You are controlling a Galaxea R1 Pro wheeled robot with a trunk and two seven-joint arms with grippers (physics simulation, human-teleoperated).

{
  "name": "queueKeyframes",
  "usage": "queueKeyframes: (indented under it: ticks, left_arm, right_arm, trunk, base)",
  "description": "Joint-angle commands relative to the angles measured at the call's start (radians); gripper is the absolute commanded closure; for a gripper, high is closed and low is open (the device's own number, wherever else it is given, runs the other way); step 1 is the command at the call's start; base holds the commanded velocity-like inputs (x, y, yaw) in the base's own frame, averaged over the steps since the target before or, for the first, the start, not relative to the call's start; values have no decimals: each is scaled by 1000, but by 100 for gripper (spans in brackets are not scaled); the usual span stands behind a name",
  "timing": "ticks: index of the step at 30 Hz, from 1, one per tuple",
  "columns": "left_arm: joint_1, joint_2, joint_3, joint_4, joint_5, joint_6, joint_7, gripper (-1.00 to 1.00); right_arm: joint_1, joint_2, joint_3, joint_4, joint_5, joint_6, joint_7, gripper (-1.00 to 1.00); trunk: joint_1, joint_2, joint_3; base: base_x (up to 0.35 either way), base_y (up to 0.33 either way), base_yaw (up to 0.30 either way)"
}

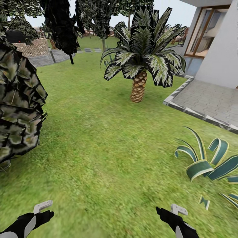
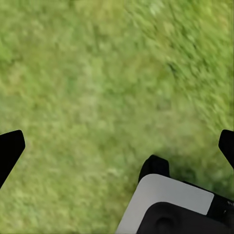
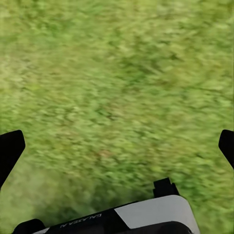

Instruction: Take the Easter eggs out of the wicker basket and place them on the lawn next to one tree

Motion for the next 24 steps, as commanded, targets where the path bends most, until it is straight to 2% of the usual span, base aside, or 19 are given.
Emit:
queueKeyframes:
  ticks: [1, 24]
  left_arm:
    - [0, 0, 7, -2, -2, 7, -5, -100]
    - [0, -4, 7, 1, -4, 6, -6, -100]
  right_arm:
    - [0, 1, -5, -2, -7, 1, 5, -100]
    - [0, 1, -4, 39, -4, -9, 0, -100]
  trunk:
    - [1, -2, 0]
    - [1, -2, 38]
  base:
    - [0, 0, 0]
    - [0, 0, 0]
